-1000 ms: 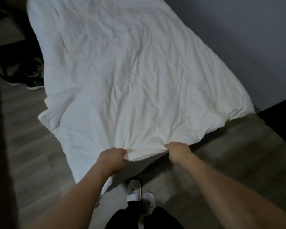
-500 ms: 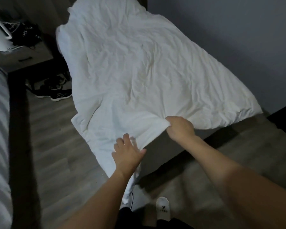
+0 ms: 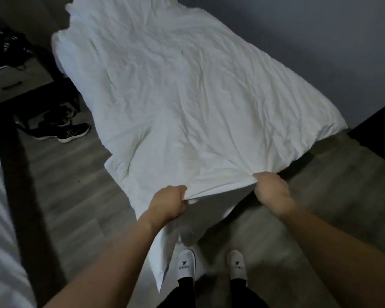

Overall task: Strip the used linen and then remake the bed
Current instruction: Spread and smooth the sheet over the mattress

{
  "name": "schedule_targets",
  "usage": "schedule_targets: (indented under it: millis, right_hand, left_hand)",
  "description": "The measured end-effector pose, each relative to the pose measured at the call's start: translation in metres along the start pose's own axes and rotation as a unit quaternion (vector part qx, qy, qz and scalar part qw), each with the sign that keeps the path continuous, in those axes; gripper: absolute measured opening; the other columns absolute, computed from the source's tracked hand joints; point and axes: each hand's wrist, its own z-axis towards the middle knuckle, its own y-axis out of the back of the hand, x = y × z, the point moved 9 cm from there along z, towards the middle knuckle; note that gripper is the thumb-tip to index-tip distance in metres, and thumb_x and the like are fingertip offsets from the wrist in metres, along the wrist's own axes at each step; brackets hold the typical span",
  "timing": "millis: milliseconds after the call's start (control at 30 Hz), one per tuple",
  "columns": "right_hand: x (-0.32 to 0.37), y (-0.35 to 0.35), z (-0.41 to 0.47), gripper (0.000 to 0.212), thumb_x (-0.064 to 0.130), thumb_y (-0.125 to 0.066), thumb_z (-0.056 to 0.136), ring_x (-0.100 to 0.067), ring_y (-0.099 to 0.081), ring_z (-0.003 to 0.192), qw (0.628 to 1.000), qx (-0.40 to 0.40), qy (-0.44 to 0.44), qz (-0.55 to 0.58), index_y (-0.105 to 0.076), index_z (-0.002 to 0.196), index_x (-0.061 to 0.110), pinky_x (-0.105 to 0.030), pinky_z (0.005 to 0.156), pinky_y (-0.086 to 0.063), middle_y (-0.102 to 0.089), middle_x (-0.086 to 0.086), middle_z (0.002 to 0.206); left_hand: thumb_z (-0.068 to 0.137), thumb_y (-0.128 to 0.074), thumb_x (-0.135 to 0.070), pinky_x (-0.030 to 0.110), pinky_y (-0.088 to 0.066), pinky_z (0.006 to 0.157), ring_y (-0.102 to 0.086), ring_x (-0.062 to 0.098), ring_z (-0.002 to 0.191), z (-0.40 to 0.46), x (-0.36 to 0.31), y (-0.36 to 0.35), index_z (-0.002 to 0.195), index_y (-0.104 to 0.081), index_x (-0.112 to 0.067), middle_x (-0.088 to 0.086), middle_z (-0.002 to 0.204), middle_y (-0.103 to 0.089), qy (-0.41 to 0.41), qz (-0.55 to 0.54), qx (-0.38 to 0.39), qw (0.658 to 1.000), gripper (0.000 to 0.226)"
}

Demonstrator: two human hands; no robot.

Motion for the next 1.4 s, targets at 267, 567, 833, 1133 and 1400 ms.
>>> schedule_targets:
  millis: [267,567,833,1133,1400]
  right_hand:
    - [0.033,-0.061,-0.052,0.055,0.026,-0.048,0.081,-0.035,-0.051,0.116,0.961,0.063,-0.097,0.251,-0.045,0.135,0.015,-0.040,0.097,-0.046,-0.048,-0.013,0.136]
    - [0.119,-0.054,-0.102,0.064,0.025,-0.044,0.091,-0.029,-0.032,0.138,0.984,0.093,0.026,0.147,-0.025,0.151,0.013,-0.039,0.114,-0.028,-0.029,-0.009,0.154]
    - [0.259,-0.021,-0.129,0.062,0.024,-0.044,0.093,-0.028,-0.031,0.139,0.976,0.071,0.160,0.128,-0.024,0.151,0.014,-0.037,0.113,-0.028,-0.027,-0.007,0.155]
    - [0.440,0.013,-0.098,0.061,0.028,-0.043,0.093,-0.029,-0.035,0.137,0.975,0.041,0.167,0.141,-0.026,0.150,0.015,-0.038,0.111,-0.031,-0.029,-0.007,0.154]
    - [0.547,-0.013,-0.045,0.055,0.033,-0.047,0.092,-0.029,-0.049,0.125,0.972,0.078,0.071,0.210,-0.034,0.144,0.018,-0.038,0.102,-0.042,-0.042,-0.005,0.143]
  left_hand:
    - [0.086,-0.054,-0.026,0.032,-0.043,0.073,-0.060,0.032,0.097,-0.033,0.013,-0.014,0.097,-0.056,-0.018,0.011,0.104,-0.065,-0.079,0.052,0.065,0.993,0.014]
    - [0.089,-0.047,-0.017,0.027,-0.042,0.099,-0.053,0.021,0.121,-0.097,0.074,-0.055,0.128,-0.059,-0.021,0.004,0.134,-0.058,0.064,-0.093,0.151,0.982,0.041]
    - [0.090,-0.046,-0.017,0.027,-0.045,0.085,-0.059,0.018,0.107,-0.122,0.170,0.094,0.120,-0.064,-0.018,0.000,0.119,-0.063,0.154,-0.203,-0.065,0.965,0.035]
    - [0.091,-0.047,-0.019,0.029,-0.044,0.065,-0.058,0.015,0.076,-0.111,0.317,0.199,0.098,-0.062,-0.014,0.001,0.090,-0.064,0.160,-0.281,-0.160,0.933,0.018]
    - [0.092,-0.041,-0.017,0.027,-0.032,0.056,-0.045,0.020,0.062,-0.057,0.461,0.249,0.086,-0.047,-0.015,0.006,0.075,-0.047,0.238,-0.444,-0.122,0.855,0.009]
